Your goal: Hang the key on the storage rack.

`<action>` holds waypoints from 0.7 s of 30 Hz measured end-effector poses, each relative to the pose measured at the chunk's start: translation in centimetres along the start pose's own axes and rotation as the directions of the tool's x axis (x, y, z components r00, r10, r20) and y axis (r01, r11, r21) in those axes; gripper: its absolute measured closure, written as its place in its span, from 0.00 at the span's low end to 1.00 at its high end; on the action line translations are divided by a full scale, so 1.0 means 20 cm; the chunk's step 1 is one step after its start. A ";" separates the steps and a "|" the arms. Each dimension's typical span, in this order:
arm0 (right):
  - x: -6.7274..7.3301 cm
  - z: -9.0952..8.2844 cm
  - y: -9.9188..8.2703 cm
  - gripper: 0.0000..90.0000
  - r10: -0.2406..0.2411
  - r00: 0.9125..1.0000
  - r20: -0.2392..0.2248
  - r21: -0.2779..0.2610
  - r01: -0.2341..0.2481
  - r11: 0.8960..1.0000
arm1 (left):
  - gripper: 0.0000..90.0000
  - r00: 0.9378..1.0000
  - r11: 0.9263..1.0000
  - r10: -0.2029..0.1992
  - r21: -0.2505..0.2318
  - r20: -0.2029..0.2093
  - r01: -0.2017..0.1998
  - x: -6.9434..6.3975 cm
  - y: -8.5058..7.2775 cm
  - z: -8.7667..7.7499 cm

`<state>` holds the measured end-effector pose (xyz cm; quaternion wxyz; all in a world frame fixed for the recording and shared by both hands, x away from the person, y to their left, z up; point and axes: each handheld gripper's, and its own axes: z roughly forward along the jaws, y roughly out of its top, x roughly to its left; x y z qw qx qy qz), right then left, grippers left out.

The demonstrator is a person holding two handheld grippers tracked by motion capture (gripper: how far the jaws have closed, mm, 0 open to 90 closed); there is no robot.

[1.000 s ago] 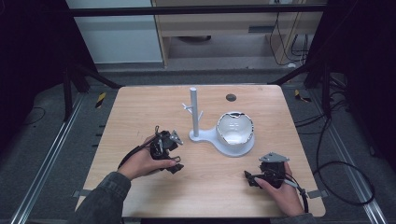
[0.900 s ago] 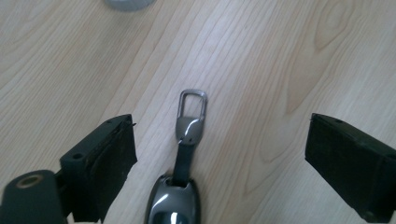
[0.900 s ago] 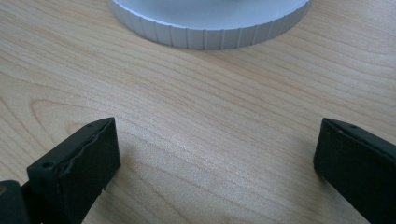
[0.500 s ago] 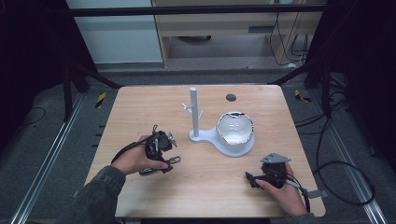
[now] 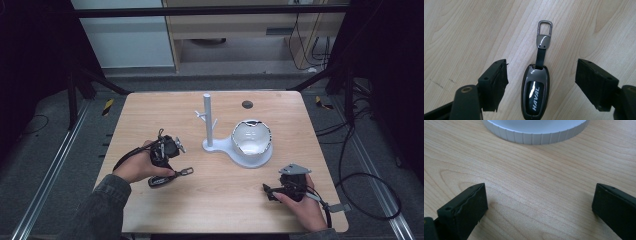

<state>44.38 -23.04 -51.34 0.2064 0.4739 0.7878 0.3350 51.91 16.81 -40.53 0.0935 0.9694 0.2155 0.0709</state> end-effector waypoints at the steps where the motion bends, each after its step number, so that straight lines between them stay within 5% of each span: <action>1: 0.00 0.00 0.00 0.00 0.000 1.000 0.000 0.000 0.000 1.000 | 0.31 1.000 1.000 0.005 0.012 0.003 -0.005 0.00 0.00 0.01; 15: 0.00 0.00 0.00 0.00 0.008 1.000 0.002 0.000 -0.008 1.000 | 0.43 0.999 0.999 0.021 0.046 0.045 -0.023 0.00 0.10 0.06; 21: 0.00 0.00 0.00 0.00 0.009 1.000 0.005 0.000 -0.009 1.000 | 0.52 0.996 0.995 0.066 0.076 0.055 -0.070 -0.02 0.12 0.10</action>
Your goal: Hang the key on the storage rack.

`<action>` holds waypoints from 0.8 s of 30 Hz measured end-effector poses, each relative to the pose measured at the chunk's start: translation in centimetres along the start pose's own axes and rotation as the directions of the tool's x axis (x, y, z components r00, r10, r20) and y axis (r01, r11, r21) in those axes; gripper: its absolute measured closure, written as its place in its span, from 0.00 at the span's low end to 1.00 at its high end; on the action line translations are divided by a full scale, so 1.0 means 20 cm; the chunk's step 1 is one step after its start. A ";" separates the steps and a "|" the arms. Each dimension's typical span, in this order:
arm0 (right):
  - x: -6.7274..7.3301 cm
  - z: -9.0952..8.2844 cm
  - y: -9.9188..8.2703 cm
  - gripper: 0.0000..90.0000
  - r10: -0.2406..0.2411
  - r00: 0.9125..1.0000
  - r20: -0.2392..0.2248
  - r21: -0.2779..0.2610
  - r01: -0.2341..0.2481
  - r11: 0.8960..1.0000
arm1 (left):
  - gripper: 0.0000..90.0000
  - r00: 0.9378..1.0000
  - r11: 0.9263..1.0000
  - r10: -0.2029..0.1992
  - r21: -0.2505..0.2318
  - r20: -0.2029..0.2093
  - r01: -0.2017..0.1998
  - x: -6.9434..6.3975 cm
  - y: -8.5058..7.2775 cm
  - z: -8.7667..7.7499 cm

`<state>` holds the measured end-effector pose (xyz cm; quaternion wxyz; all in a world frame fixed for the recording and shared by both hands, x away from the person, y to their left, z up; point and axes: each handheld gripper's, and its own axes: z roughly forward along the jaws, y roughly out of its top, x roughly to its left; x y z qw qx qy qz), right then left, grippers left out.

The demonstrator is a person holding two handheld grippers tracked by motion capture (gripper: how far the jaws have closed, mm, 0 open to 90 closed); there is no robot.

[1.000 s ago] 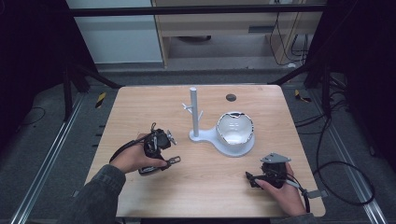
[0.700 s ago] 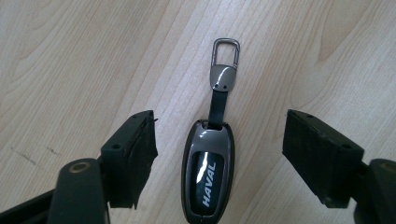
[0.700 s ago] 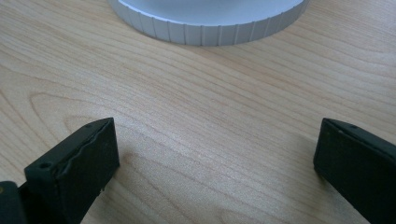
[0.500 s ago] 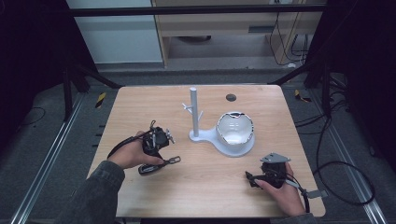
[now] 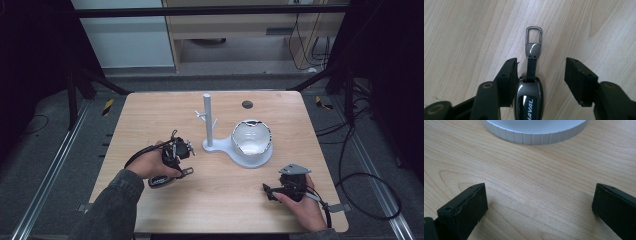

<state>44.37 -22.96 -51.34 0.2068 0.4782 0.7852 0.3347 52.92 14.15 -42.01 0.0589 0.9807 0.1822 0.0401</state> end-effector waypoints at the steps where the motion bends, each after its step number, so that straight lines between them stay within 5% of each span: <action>1: 0.00 0.00 0.00 0.00 0.000 1.000 0.000 0.000 0.000 1.000 | 0.53 1.000 1.000 -0.005 0.005 0.002 0.005 0.01 0.00 0.02; 24: 0.00 0.00 0.00 0.00 0.000 1.000 0.001 0.000 0.000 1.000 | 0.73 1.000 0.998 0.016 0.054 -0.016 -0.016 0.04 -0.02 0.16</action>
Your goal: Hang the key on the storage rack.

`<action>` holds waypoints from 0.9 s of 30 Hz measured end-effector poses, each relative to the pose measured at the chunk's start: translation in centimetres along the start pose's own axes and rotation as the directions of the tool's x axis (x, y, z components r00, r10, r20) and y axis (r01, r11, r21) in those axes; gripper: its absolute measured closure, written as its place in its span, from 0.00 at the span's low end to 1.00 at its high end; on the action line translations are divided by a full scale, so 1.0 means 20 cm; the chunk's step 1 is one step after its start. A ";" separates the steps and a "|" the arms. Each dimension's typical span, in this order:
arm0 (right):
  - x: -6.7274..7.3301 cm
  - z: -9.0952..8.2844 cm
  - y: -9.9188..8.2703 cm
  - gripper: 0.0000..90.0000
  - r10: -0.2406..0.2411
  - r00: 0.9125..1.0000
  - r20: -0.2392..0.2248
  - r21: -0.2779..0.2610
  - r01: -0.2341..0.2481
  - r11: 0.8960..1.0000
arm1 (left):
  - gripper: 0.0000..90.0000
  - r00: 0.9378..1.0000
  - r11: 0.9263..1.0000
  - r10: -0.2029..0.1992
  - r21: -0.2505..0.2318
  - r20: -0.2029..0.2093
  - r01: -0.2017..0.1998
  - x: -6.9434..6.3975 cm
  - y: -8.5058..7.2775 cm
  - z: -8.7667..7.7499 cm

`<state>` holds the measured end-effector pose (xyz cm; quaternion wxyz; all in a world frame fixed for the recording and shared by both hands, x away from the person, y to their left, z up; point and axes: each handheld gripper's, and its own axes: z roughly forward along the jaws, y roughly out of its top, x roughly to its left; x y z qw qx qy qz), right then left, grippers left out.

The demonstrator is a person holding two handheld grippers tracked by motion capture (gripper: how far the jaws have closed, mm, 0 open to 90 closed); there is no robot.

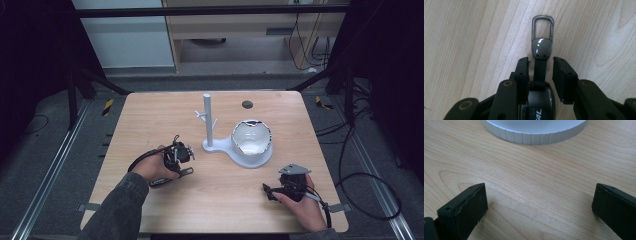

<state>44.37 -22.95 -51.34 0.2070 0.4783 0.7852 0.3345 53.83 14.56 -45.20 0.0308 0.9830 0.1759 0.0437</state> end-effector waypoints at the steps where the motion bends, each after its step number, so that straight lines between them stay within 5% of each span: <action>1: 0.00 0.00 0.00 0.00 0.000 1.000 0.000 0.000 0.000 1.000 | 0.73 1.000 1.000 -0.001 0.001 0.002 0.001 0.00 0.00 0.00; 27: 0.00 0.00 0.00 0.00 0.001 1.000 -0.001 0.000 -0.001 1.000 | 0.85 1.000 1.000 0.007 0.000 0.008 -0.007 0.00 0.00 0.03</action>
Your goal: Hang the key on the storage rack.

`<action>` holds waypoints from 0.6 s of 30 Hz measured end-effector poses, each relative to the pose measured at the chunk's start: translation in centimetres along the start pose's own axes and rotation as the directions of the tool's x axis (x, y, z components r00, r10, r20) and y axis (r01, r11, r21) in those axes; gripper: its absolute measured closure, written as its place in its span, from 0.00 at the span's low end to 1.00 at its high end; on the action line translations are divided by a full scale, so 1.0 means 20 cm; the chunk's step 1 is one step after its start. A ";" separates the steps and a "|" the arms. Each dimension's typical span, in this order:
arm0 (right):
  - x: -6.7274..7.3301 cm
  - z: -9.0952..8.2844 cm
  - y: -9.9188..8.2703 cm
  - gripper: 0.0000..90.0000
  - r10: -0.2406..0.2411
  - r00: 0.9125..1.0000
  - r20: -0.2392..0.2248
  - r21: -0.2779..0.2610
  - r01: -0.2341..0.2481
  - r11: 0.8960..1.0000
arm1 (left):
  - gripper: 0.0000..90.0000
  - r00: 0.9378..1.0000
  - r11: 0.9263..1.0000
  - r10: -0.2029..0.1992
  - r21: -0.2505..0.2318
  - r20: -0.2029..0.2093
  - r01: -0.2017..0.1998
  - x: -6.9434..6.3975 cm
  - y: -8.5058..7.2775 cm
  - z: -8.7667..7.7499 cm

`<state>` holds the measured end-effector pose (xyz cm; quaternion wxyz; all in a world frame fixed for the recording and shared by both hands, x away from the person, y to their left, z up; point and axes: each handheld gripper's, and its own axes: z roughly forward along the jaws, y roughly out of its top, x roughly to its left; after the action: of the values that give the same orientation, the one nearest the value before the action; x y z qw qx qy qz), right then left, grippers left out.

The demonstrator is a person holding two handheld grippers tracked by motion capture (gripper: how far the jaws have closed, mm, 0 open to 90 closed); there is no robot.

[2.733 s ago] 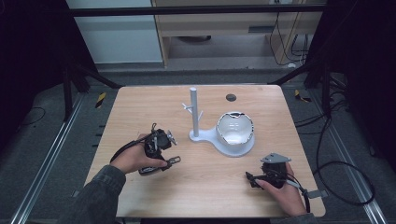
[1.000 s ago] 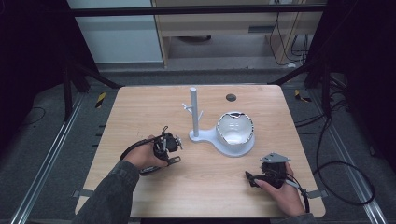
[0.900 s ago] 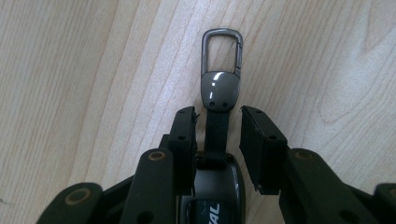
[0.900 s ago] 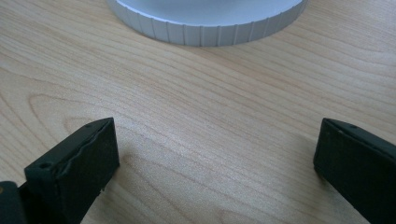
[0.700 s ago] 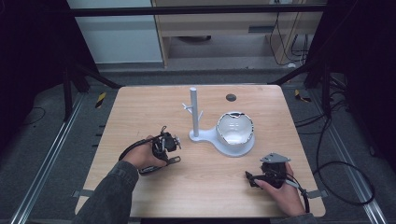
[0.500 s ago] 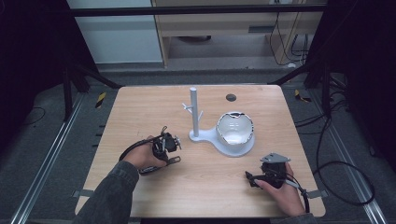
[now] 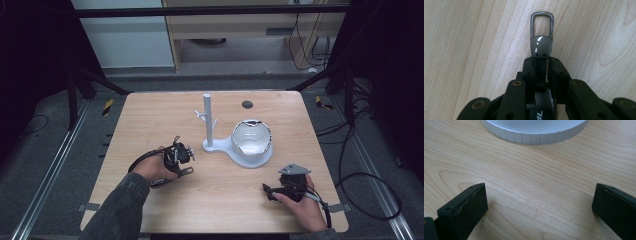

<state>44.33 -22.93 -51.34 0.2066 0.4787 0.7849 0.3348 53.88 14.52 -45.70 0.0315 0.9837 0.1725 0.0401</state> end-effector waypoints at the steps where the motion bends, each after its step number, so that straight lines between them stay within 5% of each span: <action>1: 0.00 0.00 0.00 0.00 0.000 1.000 0.000 0.000 0.000 1.000 | 0.85 1.000 1.000 -0.003 -0.002 0.002 0.003 0.00 0.00 0.00; 9: 0.00 0.00 0.00 0.00 0.000 1.000 0.000 0.000 0.000 1.000 | 0.88 1.000 1.000 -0.013 -0.009 -0.012 0.013 0.00 0.00 -0.01; 18: 0.00 0.00 0.00 0.00 0.000 1.000 0.000 0.000 0.000 1.000 | 0.89 0.998 0.991 -0.068 -0.115 -0.004 0.067 0.01 -0.09 -0.05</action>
<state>44.32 -22.93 -51.34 0.2067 0.4785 0.7850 0.3349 53.31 16.37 -44.86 0.0884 0.9737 0.2033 0.0528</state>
